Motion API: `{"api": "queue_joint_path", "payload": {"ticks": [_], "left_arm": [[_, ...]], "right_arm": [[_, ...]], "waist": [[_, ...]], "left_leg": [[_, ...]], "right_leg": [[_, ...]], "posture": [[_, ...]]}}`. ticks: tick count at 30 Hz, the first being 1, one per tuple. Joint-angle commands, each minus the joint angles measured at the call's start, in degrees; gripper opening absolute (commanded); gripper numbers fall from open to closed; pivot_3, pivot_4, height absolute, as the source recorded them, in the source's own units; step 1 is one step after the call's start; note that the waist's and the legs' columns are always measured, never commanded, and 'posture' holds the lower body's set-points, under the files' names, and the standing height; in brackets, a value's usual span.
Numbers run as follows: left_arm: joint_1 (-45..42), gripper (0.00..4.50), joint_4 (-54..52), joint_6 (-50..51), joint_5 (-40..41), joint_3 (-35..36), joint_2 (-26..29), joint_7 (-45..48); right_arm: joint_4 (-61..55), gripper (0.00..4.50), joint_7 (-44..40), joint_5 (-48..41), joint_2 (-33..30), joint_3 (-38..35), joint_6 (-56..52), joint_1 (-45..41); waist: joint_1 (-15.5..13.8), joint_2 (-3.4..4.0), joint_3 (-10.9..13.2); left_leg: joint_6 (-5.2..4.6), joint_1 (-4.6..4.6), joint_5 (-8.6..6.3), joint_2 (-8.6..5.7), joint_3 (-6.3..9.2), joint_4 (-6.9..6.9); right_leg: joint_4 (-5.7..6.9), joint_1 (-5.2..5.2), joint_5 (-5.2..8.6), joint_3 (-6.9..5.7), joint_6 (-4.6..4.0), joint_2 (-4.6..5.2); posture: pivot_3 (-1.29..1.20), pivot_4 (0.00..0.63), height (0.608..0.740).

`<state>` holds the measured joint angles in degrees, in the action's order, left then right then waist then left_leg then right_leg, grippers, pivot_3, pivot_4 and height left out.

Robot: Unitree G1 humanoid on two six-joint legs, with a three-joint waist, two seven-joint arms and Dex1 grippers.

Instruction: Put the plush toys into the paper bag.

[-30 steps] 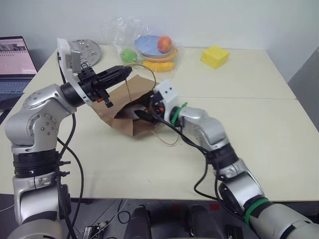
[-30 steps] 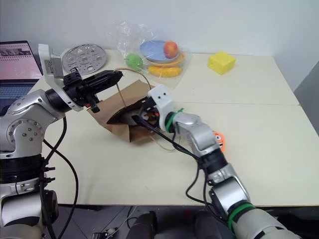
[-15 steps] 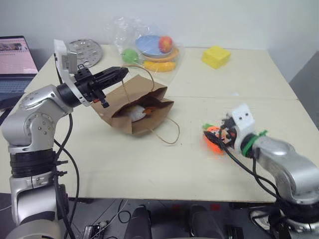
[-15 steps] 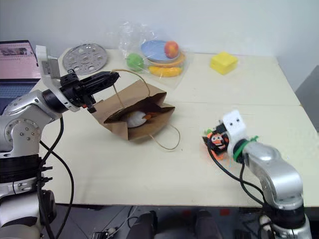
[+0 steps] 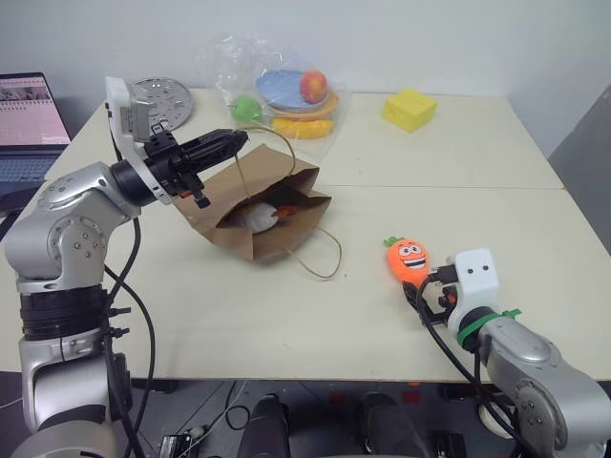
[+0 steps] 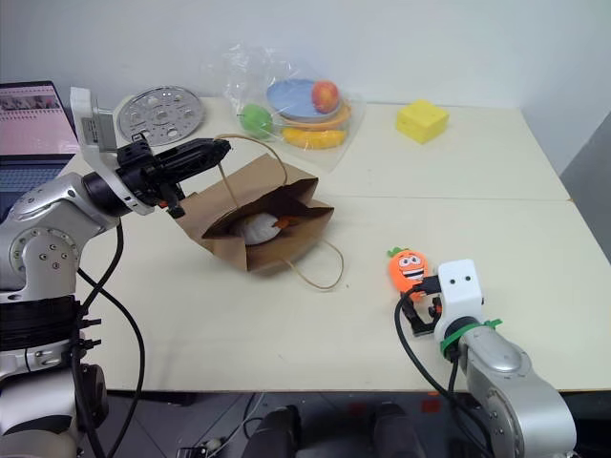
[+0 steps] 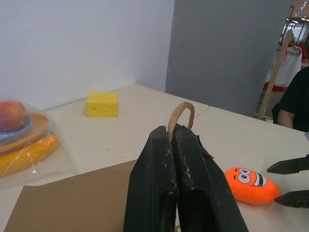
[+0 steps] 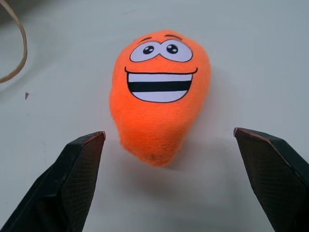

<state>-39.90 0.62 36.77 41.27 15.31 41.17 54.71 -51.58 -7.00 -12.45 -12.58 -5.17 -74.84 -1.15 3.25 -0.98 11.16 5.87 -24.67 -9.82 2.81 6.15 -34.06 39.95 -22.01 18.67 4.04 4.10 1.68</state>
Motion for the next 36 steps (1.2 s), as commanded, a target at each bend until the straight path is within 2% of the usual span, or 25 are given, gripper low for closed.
{"api": "queue_joint_path", "payload": {"ticks": [1,7,9,10,12,19,21,25,28,30,32,36], "left_arm": [[-0.5,0.0,-1.4,-0.4,0.3,0.6,1.0,0.7],[-0.4,0.0,-1.7,0.0,0.4,0.8,1.5,0.9],[-0.3,0.0,-1.8,0.0,0.2,0.8,1.6,0.9],[-0.2,0.0,-1.8,-0.1,0.1,0.7,1.6,1.0],[-0.2,0.0,-2.0,0.0,0.2,0.8,1.6,0.8],[-0.1,0.0,-2.1,0.0,0.2,1.0,1.6,0.5],[-0.1,0.0,-2.2,0.1,0.3,1.1,1.5,0.2],[0.2,0.0,-2.4,-0.2,0.1,1.0,1.6,0.2],[-0.1,0.0,-1.8,-0.3,0.1,1.0,1.8,0.4],[-0.4,0.0,-1.2,-0.5,-0.1,0.9,1.9,0.6],[-0.9,0.0,-0.7,-0.9,-0.3,0.6,1.7,0.8],[-2.8,0.0,0.6,-1.4,-1.0,-0.2,1.0,0.9]], "right_arm": [[-0.9,4.47,-0.6,-0.4,-0.3,0.3,3.2,0.3],[2.2,4.47,-1.1,0.6,-2.4,2.0,7.6,2.3],[2.7,4.11,-1.1,0.6,-2.9,2.8,9.0,2.3],[2.7,3.88,-1.1,0.6,-3.0,3.0,9.3,2.3],[2.9,3.17,-0.7,0.7,-3.0,3.6,9.8,1.8],[4.7,0.47,-0.1,1.8,-4.1,4.7,12.0,0.4],[4.9,0.04,-1.0,2.3,-5.8,4.9,13.3,-0.1],[7.8,0.04,-8.4,0.1,-11.3,0.8,21.9,-4.4],[10.0,0.04,-20.7,-10.8,-15.1,-3.9,23.0,-11.7],[12.0,0.04,-25.9,-15.5,-18.0,-5.4,21.7,-15.8],[15.5,0.04,-28.9,-17.1,-19.9,-3.7,22.1,-19.6],[20.6,0.04,-31.2,-18.2,-18.6,2.3,23.4,-25.0]], "waist": [[0.0,0.0,0.0],[0.0,0.0,0.0],[0.0,0.0,0.0],[0.0,0.0,0.0],[0.0,0.0,0.0],[0.0,0.0,0.0],[0.0,0.0,0.0],[0.1,0.0,0.0],[0.1,0.0,0.0],[0.1,0.01,0.0],[0.0,0.0,0.0],[0.0,-0.01,0.0]], "left_leg": [[0.0,0.0,0.0,0.0,0.0,0.0],[0.0,0.0,0.0,0.0,0.01,0.0],[0.0,0.01,0.0,0.0,0.02,0.0],[0.0,0.01,0.0,0.0,0.02,0.0],[0.0,0.01,0.0,0.0,0.02,0.0],[0.0,0.01,0.0,0.0,0.02,0.0],[0.0,0.01,0.0,0.0,0.02,0.0],[0.0,0.01,0.0,0.0,0.01,-0.01],[-0.03,0.01,0.02,0.0,0.01,-0.02],[-0.04,0.03,0.02,0.01,0.0,-0.03],[-0.04,0.04,0.02,0.0,0.06,-0.03],[-0.04,0.04,0.02,0.0,0.08,-0.02]], "right_leg": [[0.01,0.0,0.0,0.0,0.0,0.0],[0.01,0.0,0.0,-0.01,0.0,0.0],[0.01,0.0,0.0,-0.02,0.0,-0.01],[0.02,0.0,0.0,-0.01,0.0,-0.01],[0.02,0.0,0.0,-0.02,0.0,-0.01],[0.02,0.0,0.0,-0.02,0.0,-0.01],[0.02,0.0,0.0,-0.02,0.0,-0.01],[0.01,0.01,0.0,-0.01,0.0,-0.01],[0.02,0.02,0.0,-0.02,-0.01,-0.01],[0.03,0.04,-0.01,-0.01,-0.01,-0.01],[0.01,0.09,-0.01,-0.07,-0.01,-0.01],[0.0,0.11,-0.01,-0.1,-0.02,-0.01]], "posture": [[0.0,0.15,0.74],[0.0,0.15,0.74],[0.0,0.15,0.74],[0.0,0.15,0.74],[0.0,0.15,0.74],[0.0,0.15,0.74],[0.0,0.15,0.74],[0.0,0.15,0.74],[0.0,0.15,0.74],[0.0,0.15,0.74],[0.0,0.15,0.74],[0.0,0.15,0.74]]}}
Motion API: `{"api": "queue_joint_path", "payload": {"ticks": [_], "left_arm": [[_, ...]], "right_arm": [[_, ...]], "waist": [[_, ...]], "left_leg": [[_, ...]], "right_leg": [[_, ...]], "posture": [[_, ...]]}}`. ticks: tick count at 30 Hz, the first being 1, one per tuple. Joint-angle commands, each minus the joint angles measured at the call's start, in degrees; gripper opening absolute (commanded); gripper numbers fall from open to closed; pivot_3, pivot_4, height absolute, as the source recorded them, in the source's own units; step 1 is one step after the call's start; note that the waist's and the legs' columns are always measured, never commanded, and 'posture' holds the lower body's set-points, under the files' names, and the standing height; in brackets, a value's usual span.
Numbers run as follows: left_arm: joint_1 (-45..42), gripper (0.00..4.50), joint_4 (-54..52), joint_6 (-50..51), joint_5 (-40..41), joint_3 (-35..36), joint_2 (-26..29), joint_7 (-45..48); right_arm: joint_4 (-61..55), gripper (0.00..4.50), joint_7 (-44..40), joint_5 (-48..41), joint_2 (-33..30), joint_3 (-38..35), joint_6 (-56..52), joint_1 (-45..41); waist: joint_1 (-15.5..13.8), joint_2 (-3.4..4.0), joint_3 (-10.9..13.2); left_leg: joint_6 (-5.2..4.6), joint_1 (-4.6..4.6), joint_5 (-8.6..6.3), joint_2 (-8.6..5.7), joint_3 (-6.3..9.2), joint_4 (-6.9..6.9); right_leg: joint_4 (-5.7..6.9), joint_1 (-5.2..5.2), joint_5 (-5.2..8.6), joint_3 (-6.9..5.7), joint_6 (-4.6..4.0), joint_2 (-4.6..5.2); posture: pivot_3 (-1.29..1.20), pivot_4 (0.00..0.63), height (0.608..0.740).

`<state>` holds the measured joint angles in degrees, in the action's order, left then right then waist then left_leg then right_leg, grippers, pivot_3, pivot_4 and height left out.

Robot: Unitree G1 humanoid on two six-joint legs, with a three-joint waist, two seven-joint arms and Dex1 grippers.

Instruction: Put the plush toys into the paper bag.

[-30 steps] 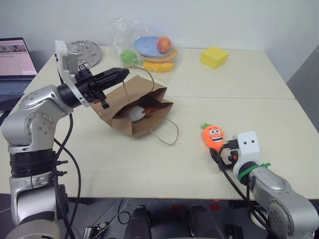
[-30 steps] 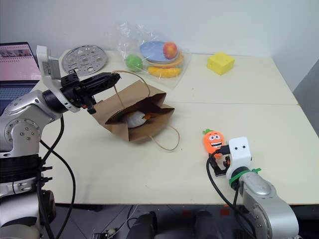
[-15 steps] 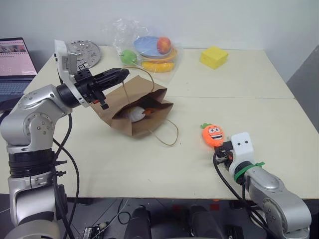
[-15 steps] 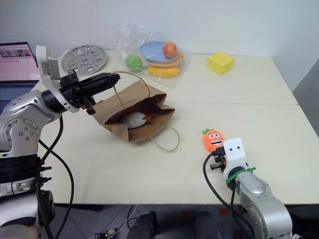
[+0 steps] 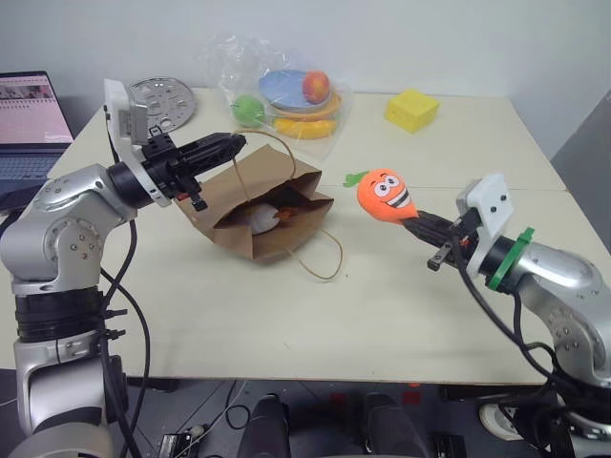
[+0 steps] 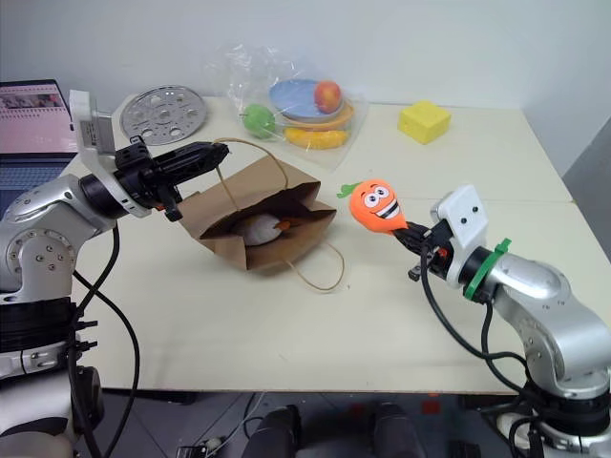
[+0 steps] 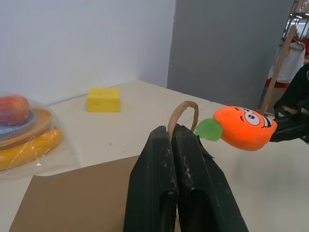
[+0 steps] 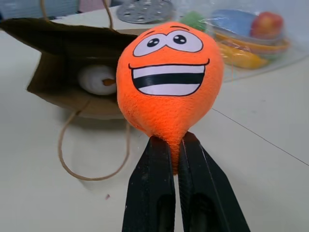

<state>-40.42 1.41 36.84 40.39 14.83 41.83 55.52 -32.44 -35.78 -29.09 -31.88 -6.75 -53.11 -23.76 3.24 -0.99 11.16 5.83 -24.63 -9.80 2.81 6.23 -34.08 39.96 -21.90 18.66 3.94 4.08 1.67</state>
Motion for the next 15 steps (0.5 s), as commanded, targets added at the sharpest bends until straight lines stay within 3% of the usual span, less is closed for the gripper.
{"api": "queue_joint_path", "payload": {"ticks": [1,5,8,15], "left_arm": [[-2.5,0.0,0.0,-1.5,-0.2,0.3,0.3,0.2],[-2.8,0.0,0.2,-1.7,-0.6,-0.1,0.2,0.4],[-3.2,0.0,0.1,-1.3,-0.4,-0.3,0.1,0.5],[-2.7,0.0,-1.0,-0.7,0.0,-0.3,0.2,0.7]], "right_arm": [[1.9,0.04,-3.0,-1.6,0.9,5.4,1.8,-3.2],[2.9,0.04,-4.3,-1.5,1.2,9.2,3.0,-4.9],[7.9,0.04,0.0,-0.6,8.3,14.1,1.4,-10.9],[20.3,0.04,4.6,7.4,15.7,21.1,5.0,-19.1]], "waist": [[0.0,0.01,0.0],[0.0,0.01,0.0],[0.3,0.01,0.0],[0.4,0.01,0.0]], "left_leg": [[0.0,0.0,0.0,0.0,0.0,0.0],[0.0,0.0,0.0,-0.01,-0.01,0.0],[0.0,0.0,0.0,0.0,0.01,-0.01],[0.01,0.03,0.02,0.0,0.0,-0.02]], "right_leg": [[0.0,0.0,0.0,0.0,0.0,0.0],[0.0,0.0,0.0,0.01,0.0,0.01],[0.02,-0.01,0.0,0.0,0.0,0.0],[0.07,-0.04,-0.01,0.01,-0.02,0.0]], "posture": [[0.0,0.15,0.74],[0.0,0.15,0.74],[0.0,0.15,0.74],[0.0,0.15,0.74]]}}
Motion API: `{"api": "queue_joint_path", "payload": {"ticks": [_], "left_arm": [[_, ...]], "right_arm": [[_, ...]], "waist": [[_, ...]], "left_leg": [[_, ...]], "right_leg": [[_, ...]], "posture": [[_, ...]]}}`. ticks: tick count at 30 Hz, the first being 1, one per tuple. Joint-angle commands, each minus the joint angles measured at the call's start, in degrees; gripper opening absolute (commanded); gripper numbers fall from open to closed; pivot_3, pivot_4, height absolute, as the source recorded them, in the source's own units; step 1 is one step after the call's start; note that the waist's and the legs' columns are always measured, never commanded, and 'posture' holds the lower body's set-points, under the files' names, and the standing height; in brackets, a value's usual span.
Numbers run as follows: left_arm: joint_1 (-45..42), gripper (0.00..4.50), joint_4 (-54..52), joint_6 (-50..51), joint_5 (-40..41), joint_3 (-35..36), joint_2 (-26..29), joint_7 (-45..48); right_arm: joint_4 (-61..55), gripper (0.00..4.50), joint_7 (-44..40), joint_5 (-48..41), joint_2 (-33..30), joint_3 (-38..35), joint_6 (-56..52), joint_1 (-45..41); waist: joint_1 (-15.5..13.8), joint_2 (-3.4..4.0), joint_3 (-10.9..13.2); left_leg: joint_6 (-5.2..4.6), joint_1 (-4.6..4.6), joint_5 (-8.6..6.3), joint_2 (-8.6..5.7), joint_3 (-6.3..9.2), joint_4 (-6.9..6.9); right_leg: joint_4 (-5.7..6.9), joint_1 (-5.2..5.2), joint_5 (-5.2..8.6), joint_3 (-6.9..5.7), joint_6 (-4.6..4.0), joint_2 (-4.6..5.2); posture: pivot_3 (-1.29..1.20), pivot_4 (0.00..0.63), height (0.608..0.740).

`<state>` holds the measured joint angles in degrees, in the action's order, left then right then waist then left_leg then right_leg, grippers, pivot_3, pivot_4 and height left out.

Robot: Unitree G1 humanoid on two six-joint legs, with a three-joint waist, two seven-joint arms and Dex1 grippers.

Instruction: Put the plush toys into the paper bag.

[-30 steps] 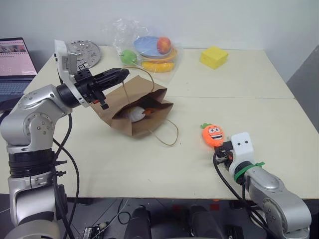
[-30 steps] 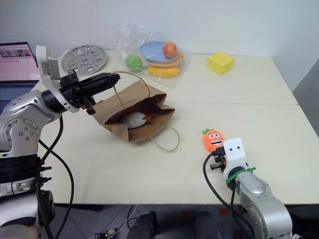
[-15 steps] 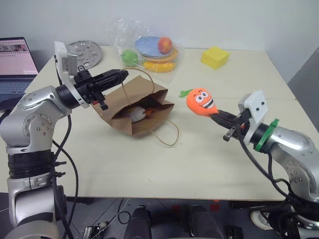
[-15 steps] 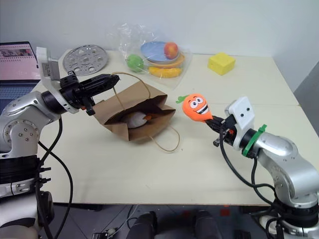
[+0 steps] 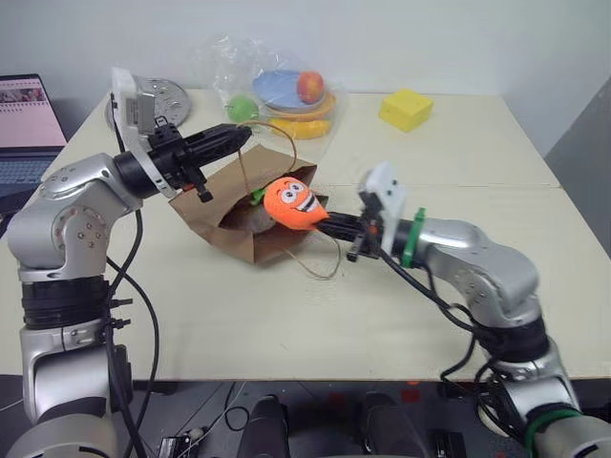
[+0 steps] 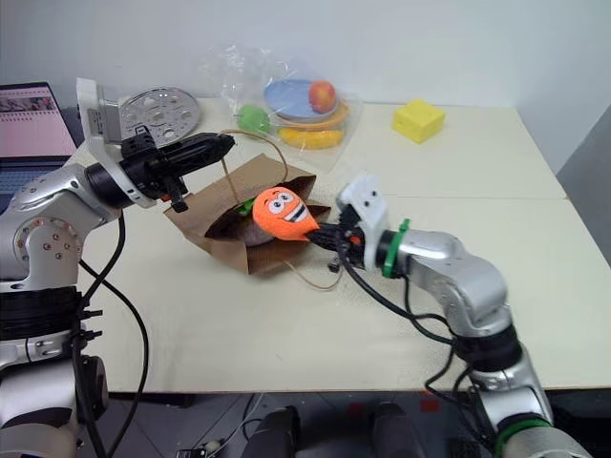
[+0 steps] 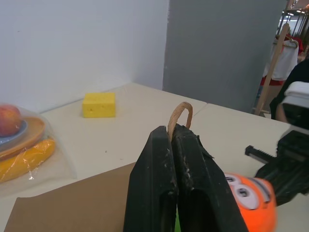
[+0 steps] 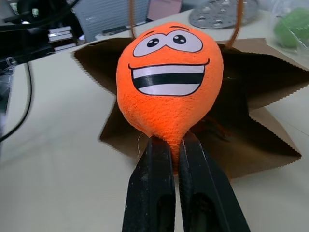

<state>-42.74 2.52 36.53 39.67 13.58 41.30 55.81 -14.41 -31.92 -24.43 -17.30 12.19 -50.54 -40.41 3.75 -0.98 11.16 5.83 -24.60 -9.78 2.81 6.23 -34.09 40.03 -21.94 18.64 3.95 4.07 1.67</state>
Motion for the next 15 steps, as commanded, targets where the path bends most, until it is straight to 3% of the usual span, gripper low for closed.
{"api": "queue_joint_path", "payload": {"ticks": [1,12,15], "left_arm": [[-0.3,0.0,-2.2,-0.3,0.8,1.0,0.7,0.3],[0.0,0.0,-3.4,0.3,1.6,1.3,0.7,0.1],[0.4,0.0,-4.3,1.1,2.6,1.6,0.8,0.5]], "right_arm": [[4.3,0.04,1.2,3.9,2.2,3.1,3.1,-3.6],[21.8,0.04,2.0,11.3,8.8,4.7,9.4,-10.8],[29.2,0.04,4.7,11.6,13.1,2.0,12.8,-14.3]], "waist": [[-0.2,0.0,0.0],[-0.3,0.0,0.0],[-0.3,0.0,0.0]], "left_leg": [[0.0,0.0,0.0,0.0,0.01,0.0],[0.0,-0.02,0.0,0.0,0.01,0.04],[0.0,-0.03,0.0,0.0,0.01,0.04]], "right_leg": [[0.0,0.0,0.0,-0.01,0.0,0.0],[0.01,-0.05,-0.01,-0.03,-0.01,0.0],[0.01,-0.05,-0.01,-0.03,-0.01,0.0]], "posture": [[0.0,0.15,0.74],[0.0,0.15,0.74],[0.0,0.15,0.74]]}}
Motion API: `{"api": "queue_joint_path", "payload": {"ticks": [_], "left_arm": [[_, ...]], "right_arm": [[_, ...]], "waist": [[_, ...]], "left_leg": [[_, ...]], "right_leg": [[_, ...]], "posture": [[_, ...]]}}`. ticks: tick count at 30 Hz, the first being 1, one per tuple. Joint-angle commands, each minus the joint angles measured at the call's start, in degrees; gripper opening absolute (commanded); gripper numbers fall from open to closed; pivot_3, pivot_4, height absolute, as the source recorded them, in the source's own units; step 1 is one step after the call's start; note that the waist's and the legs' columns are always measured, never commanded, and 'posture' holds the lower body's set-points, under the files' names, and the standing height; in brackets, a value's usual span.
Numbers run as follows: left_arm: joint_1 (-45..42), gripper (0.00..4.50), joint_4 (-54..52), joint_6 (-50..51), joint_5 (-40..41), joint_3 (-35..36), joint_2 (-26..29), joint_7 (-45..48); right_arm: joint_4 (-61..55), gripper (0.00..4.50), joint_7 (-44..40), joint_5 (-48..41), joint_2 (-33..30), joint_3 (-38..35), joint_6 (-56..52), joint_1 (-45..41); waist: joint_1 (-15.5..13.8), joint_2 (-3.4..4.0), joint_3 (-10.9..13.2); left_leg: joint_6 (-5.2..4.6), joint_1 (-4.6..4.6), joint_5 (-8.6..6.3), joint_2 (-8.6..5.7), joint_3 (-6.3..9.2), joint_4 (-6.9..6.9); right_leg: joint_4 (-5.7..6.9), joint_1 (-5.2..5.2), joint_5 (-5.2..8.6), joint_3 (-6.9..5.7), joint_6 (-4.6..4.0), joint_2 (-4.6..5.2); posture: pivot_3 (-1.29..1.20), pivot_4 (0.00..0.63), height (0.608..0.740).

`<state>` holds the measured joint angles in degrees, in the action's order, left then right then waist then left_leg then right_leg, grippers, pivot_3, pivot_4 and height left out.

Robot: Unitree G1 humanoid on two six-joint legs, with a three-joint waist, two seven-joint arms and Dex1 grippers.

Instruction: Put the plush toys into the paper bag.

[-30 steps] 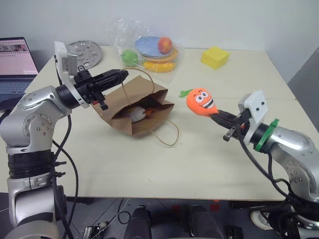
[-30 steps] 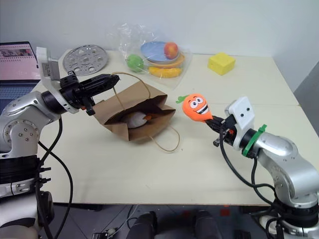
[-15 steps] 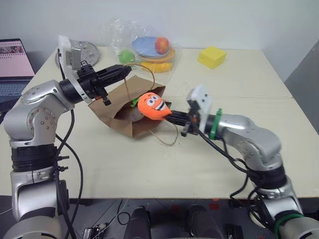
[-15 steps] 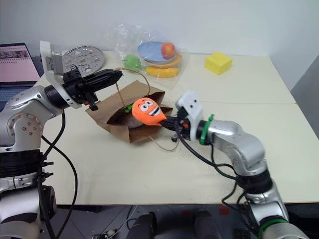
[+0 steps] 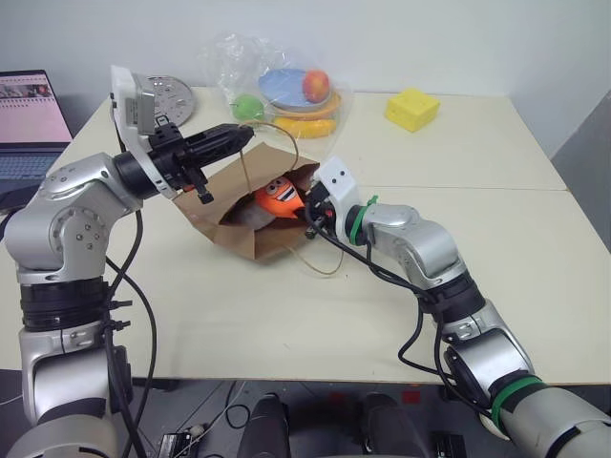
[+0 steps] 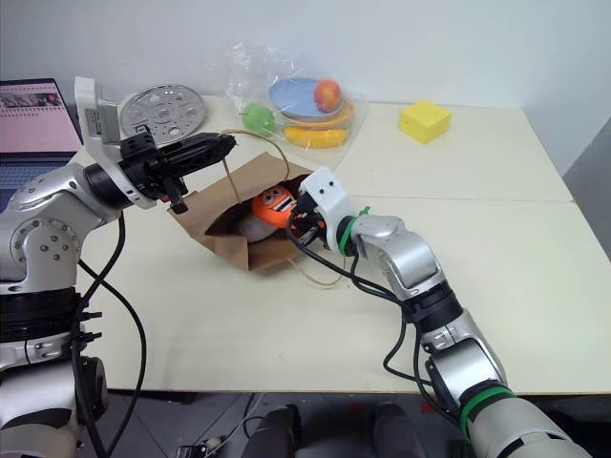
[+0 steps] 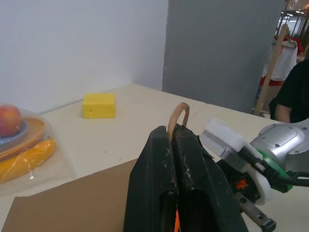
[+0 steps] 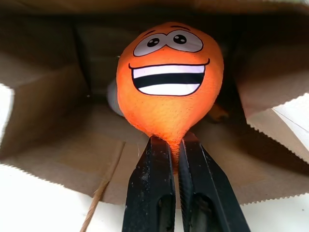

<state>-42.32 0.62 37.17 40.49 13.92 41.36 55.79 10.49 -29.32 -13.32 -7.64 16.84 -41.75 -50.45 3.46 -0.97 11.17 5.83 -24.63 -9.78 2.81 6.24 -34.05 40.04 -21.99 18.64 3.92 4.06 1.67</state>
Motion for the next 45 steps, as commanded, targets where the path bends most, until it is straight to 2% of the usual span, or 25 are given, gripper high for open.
{"api": "queue_joint_path", "payload": {"ticks": [1,9,15,19,28,36,41,45], "left_arm": [[0.1,0.0,-2.7,0.8,2.1,1.4,0.7,0.6],[0.5,0.0,-4.2,2.1,3.5,1.3,0.9,0.8],[0.9,0.0,-4.8,2.7,3.9,1.6,1.2,1.0],[0.7,0.0,-4.3,2.5,3.5,1.4,1.1,1.1],[0.0,0.0,-3.5,2.2,3.1,1.0,0.9,1.3],[-0.8,0.0,-2.0,1.5,2.8,0.8,0.6,1.8],[-0.6,0.0,-1.8,1.3,2.7,0.8,0.7,2.0],[-0.8,0.0,-1.4,1.1,2.7,1.0,0.8,2.0]], "right_arm": [[6.7,0.04,3.0,0.7,4.8,-3.6,5.1,-5.4],[23.8,0.04,8.3,4.7,11.8,-5.7,13.2,-9.6],[25.0,0.04,7.4,6.2,12.0,-6.0,15.5,-8.6],[21.8,1.1,4.8,5.6,10.6,-6.1,14.6,-7.7],[15.4,4.41,2.9,5.9,7.6,-5.9,11.9,-4.7],[1.7,4.47,2.2,4.6,3.6,-6.5,5.7,1.5],[-10.6,4.47,1.0,2.8,-0.8,-7.3,-1.1,5.8],[-21.7,4.47,-2.1,1.2,-5.5,-4.9,-5.4,10.8]], "waist": [[0.3,0.0,0.0],[1.2,0.0,0.0],[1.3,0.01,0.0],[1.3,0.01,0.0],[1.3,0.01,0.0],[1.3,0.01,0.0],[1.2,0.01,0.0],[1.2,0.01,0.0]], "left_leg": [[0.0,0.0,0.0,0.0,0.0,0.0],[0.0,0.0,0.0,0.01,0.01,0.03],[0.01,-0.01,0.0,0.0,0.01,0.02],[0.01,-0.01,0.0,0.01,0.01,0.03],[0.01,-0.01,0.0,0.01,0.01,0.03],[0.01,-0.03,0.0,0.0,0.01,0.02],[0.01,-0.03,0.0,0.0,0.01,0.02],[0.0,-0.03,0.0,0.01,0.01,0.03]], "right_leg": [[0.02,-0.01,0.0,0.0,0.0,0.0],[0.1,-0.06,-0.02,-0.01,-0.04,0.0],[0.1,-0.06,-0.02,-0.01,-0.04,0.0],[0.1,-0.06,-0.02,-0.01,-0.04,0.0],[0.1,-0.06,-0.02,-0.01,-0.04,0.0],[0.09,-0.06,-0.02,0.0,-0.04,0.0],[0.09,-0.06,-0.02,-0.01,-0.04,0.0],[0.08,-0.06,-0.02,-0.01,-0.04,0.0]], "posture": [[0.0,0.15,0.74],[0.0,0.15,0.74],[0.0,0.15,0.74],[0.0,0.15,0.74],[0.0,0.15,0.74],[0.0,0.15,0.74],[0.0,0.15,0.74],[0.0,0.15,0.74]]}}
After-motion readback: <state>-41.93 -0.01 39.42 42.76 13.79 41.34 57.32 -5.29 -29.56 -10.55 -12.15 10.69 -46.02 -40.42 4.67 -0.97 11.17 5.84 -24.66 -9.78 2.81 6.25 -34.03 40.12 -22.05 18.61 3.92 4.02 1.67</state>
